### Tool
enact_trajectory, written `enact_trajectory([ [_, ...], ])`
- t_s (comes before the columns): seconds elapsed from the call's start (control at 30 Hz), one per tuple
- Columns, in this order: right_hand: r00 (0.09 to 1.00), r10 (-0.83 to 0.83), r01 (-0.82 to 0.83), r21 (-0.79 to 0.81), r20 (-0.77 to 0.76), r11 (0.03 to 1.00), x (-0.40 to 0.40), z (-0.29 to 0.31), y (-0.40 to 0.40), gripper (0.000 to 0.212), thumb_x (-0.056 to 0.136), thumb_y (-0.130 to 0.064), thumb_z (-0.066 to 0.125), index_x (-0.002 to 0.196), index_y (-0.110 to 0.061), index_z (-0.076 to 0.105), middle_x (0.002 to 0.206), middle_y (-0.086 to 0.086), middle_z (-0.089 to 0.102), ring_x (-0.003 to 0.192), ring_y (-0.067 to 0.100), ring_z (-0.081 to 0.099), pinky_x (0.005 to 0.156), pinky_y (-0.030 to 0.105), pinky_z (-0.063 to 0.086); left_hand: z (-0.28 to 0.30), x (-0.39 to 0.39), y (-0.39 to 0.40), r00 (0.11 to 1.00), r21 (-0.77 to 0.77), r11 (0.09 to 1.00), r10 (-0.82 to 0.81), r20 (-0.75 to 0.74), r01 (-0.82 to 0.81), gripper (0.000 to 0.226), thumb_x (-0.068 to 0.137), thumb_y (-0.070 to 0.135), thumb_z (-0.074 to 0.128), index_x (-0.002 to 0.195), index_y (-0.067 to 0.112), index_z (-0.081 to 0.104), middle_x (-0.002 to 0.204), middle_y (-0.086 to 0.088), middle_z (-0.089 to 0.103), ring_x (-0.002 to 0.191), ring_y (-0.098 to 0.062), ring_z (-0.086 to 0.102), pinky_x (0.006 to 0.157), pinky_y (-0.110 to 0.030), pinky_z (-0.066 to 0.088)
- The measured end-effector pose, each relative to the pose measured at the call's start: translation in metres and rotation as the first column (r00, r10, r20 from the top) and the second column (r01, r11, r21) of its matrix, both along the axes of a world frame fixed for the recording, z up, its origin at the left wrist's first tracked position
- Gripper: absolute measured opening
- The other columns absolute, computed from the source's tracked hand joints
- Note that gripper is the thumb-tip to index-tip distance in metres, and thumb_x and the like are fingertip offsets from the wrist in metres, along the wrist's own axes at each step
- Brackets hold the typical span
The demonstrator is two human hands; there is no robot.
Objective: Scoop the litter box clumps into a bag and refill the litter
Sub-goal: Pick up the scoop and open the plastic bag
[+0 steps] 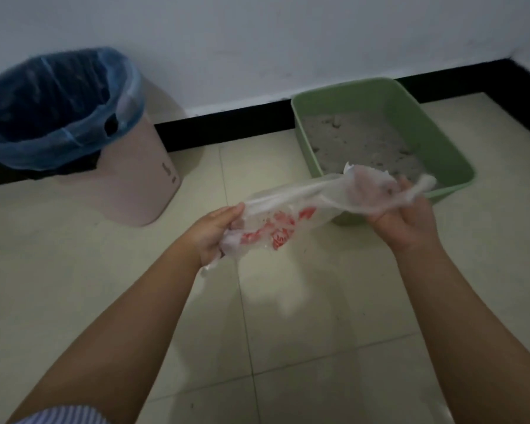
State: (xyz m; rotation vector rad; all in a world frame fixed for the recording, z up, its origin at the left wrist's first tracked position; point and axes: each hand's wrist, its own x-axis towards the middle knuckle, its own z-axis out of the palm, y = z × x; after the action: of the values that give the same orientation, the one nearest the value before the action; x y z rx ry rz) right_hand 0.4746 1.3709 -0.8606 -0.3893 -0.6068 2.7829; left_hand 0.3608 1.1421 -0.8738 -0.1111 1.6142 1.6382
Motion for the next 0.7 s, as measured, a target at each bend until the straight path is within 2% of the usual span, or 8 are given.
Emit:
enact_trajectory([
  [0.1,0.927,-0.322,0.347,-0.120,0.190,0.930,-0.004,0.013,0.011,0.008,0.064,0.013,0.057,0.070,0.013,0.062,0.062,0.025,0.069,0.053,0.030,0.070,0.044,0.034,0.055,-0.015,0.004,0.015,0.999,0.021,0.999,0.040,0.022,-0.040,0.030,0.095,0.024,0.045,0.067,0.013,0.047,0.045,0.006,0.061,0.039,-0.005,0.060,0.042,-0.013,0.048],
  [0.2,0.908,-0.418,0.394,-0.305,-0.014,0.867,0.005,0.021,0.012,0.037,0.025,0.030,0.065,0.060,0.020,0.060,0.055,0.027,0.063,0.043,0.032,0.066,0.035,0.031,0.051,-0.022,0.001,0.024,0.980,0.080,0.979,0.182,0.076,-0.188,0.034,0.094,0.030,0.048,0.063,0.016,0.046,0.040,0.009,0.057,0.036,-0.004,0.056,0.050,-0.018,0.047],
  [0.33,0.966,-0.259,0.260,-0.062,0.017,0.964,0.026,0.002,0.003,0.034,0.057,0.027,0.060,0.091,0.024,0.060,0.087,0.035,0.066,0.079,0.035,0.070,0.070,0.032,0.059,-0.017,-0.015,0.026,0.924,0.158,0.920,0.327,0.197,-0.359,0.030,0.094,0.032,0.047,0.073,0.011,0.056,0.048,0.000,0.066,0.040,-0.010,0.063,0.045,-0.022,0.052],
  [0.4,0.990,-0.142,0.143,0.107,-0.014,0.984,0.039,-0.016,0.010,0.037,0.091,0.010,0.027,0.121,0.023,0.044,0.115,0.041,0.053,0.112,0.041,0.055,0.105,0.038,0.037,-0.016,-0.020,0.024,0.899,0.252,0.880,0.327,0.292,-0.402,0.034,0.096,0.032,0.042,0.080,0.007,0.058,0.052,-0.006,0.068,0.045,-0.014,0.066,0.044,-0.026,0.053],
  [0.47,0.996,-0.029,0.049,0.239,-0.088,0.970,0.050,-0.040,0.017,0.048,0.098,-0.002,0.004,0.133,0.017,0.030,0.106,0.039,0.050,0.109,0.039,0.048,0.102,0.040,0.030,-0.018,-0.024,0.020,0.912,0.346,0.852,0.312,0.265,-0.392,0.049,0.099,0.031,0.034,0.071,0.008,0.067,0.050,-0.007,0.066,0.045,-0.012,0.066,0.042,-0.023,0.053],
  [0.57,0.986,0.127,-0.159,0.358,0.112,0.920,0.053,-0.050,0.013,0.032,0.087,0.005,0.031,0.113,0.010,0.050,0.066,0.012,0.038,0.064,0.018,0.040,0.061,0.026,0.034,-0.008,-0.026,0.014,0.979,0.658,0.737,0.203,0.004,-0.155,0.052,0.101,0.021,0.024,0.097,-0.008,0.068,0.098,-0.029,0.066,0.095,-0.026,0.067,0.085,-0.027,0.052],
  [0.63,0.884,0.192,-0.326,0.268,0.426,0.907,0.046,-0.056,0.015,0.010,0.069,0.006,0.053,0.078,0.004,0.057,0.049,0.007,0.043,0.039,0.012,0.042,0.042,0.017,0.037,-0.021,-0.036,0.001,0.987,0.800,0.596,0.158,-0.028,-0.073,0.032,0.098,0.012,0.035,0.107,-0.007,0.058,0.102,-0.026,0.063,0.094,-0.030,0.064,0.080,-0.031,0.050],
  [0.7,0.707,-0.143,-0.329,0.502,0.692,0.800,0.042,-0.054,0.021,0.011,0.074,0.009,0.051,0.071,-0.001,0.054,0.049,0.009,0.050,0.034,0.008,0.048,0.035,0.011,0.040,-0.023,-0.033,-0.006,1.000,0.714,0.700,-0.007,0.024,-0.013,0.036,0.099,0.018,0.034,0.096,-0.008,0.059,0.091,-0.025,0.064,0.084,-0.033,0.066,0.074,-0.037,0.052],
])
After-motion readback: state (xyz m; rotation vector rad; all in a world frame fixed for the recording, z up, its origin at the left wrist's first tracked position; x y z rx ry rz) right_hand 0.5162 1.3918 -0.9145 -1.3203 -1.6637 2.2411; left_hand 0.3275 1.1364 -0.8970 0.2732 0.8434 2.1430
